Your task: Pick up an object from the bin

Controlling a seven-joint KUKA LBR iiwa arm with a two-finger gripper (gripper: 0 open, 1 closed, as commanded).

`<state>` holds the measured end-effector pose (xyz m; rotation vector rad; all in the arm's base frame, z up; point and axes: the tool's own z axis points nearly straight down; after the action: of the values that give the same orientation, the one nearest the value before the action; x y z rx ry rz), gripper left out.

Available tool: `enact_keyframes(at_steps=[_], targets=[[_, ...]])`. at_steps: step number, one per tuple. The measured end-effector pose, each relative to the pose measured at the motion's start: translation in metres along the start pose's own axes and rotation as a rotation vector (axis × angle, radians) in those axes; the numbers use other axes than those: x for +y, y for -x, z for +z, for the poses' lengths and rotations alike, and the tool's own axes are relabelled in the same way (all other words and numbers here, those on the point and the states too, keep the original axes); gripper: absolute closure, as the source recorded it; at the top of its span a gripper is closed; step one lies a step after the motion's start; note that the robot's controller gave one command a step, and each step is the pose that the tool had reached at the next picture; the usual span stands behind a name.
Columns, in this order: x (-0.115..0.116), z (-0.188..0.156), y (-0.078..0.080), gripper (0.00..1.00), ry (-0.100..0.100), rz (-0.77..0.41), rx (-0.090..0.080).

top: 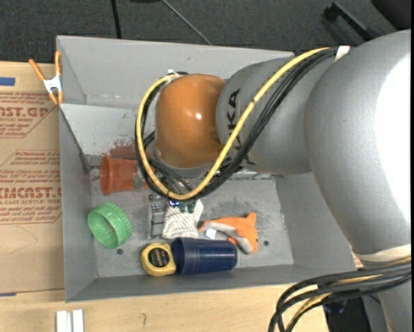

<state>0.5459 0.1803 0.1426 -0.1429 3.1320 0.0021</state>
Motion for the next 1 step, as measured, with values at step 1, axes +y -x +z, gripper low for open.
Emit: enact_keyframes(at_steps=[1], targets=[[0.0347, 0.0249, 0.0189, 0.0, 0.0, -0.074, 0.006]])
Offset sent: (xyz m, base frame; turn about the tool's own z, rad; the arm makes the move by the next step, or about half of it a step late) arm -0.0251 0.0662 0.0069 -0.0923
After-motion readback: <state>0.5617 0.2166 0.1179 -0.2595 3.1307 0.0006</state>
